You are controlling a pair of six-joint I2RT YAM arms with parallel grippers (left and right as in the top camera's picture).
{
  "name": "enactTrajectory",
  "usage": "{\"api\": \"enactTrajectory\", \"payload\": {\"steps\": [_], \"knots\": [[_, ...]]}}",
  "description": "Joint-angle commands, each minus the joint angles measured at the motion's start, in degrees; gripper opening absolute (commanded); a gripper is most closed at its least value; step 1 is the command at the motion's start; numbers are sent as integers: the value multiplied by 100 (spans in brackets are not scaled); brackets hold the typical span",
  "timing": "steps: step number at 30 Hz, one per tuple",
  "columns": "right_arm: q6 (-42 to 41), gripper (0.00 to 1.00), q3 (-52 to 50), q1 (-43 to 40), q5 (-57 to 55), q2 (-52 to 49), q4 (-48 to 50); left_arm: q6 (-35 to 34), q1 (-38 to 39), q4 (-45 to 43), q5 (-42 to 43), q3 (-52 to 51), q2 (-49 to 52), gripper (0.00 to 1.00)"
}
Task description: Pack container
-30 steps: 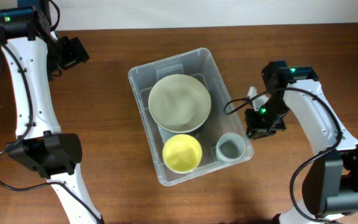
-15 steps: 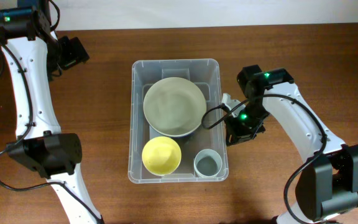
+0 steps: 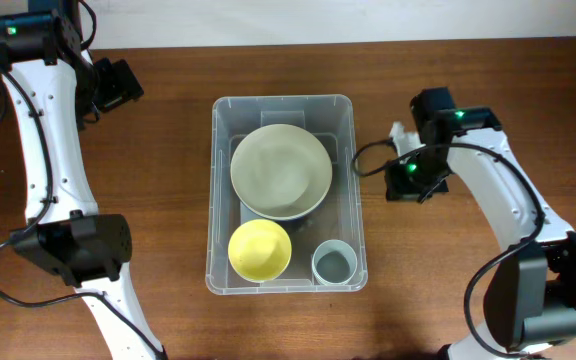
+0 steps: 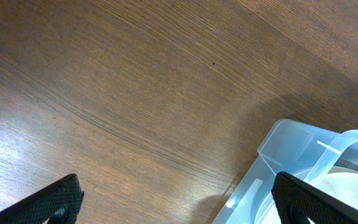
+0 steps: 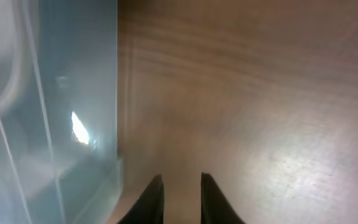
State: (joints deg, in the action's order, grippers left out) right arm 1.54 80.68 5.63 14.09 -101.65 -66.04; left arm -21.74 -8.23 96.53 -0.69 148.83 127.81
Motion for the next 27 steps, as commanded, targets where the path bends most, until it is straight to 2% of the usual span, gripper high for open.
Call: {"api": "enactTrajectory", "payload": {"steps": [1, 10, 27], "knots": [[-52, 21, 133, 33, -35, -15, 444, -48, -13, 17, -15, 17, -162, 99], [-55, 22, 127, 326, 328, -17, 2094, -48, -4, 17, -15, 17, -162, 99], [-55, 22, 127, 487, 323, -455, 2828, -48, -2, 17, -15, 17, -162, 99]]}}
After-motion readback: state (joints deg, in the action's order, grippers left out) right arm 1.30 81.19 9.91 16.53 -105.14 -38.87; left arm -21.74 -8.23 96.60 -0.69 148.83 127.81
